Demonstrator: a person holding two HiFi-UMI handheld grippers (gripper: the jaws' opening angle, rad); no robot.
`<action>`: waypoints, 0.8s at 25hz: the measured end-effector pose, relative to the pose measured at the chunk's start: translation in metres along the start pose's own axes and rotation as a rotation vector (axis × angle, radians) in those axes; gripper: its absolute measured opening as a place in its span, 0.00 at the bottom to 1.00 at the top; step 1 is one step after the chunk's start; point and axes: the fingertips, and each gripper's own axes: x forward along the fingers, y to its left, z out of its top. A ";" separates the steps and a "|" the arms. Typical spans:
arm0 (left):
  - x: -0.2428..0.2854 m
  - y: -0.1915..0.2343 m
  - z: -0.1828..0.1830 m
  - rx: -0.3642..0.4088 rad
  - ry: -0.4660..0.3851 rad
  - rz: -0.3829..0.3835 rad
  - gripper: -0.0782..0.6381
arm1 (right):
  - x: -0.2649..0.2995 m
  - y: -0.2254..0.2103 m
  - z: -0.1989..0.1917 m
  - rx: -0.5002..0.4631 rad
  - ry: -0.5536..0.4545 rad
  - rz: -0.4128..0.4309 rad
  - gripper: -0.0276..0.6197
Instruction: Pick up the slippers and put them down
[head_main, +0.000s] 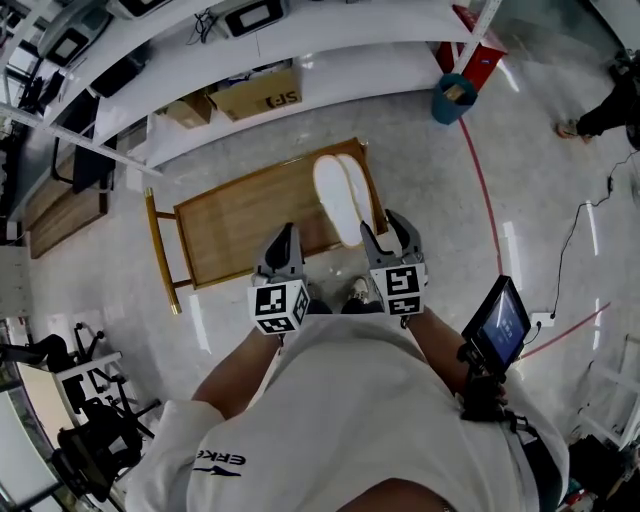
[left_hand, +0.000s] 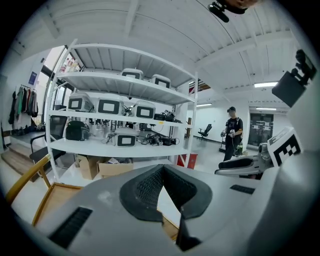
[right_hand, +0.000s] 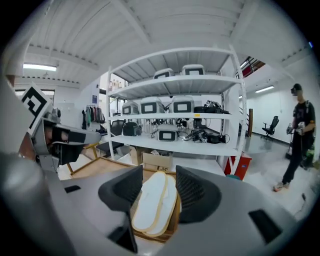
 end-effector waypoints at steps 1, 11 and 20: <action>-0.002 0.000 0.001 -0.003 -0.009 0.005 0.11 | -0.003 0.001 0.006 -0.003 -0.013 0.008 0.36; -0.041 0.017 0.025 -0.028 -0.088 0.001 0.11 | -0.037 0.034 0.059 -0.030 -0.125 0.026 0.18; -0.084 0.040 0.041 -0.052 -0.147 -0.024 0.11 | -0.071 0.087 0.097 -0.060 -0.198 0.025 0.05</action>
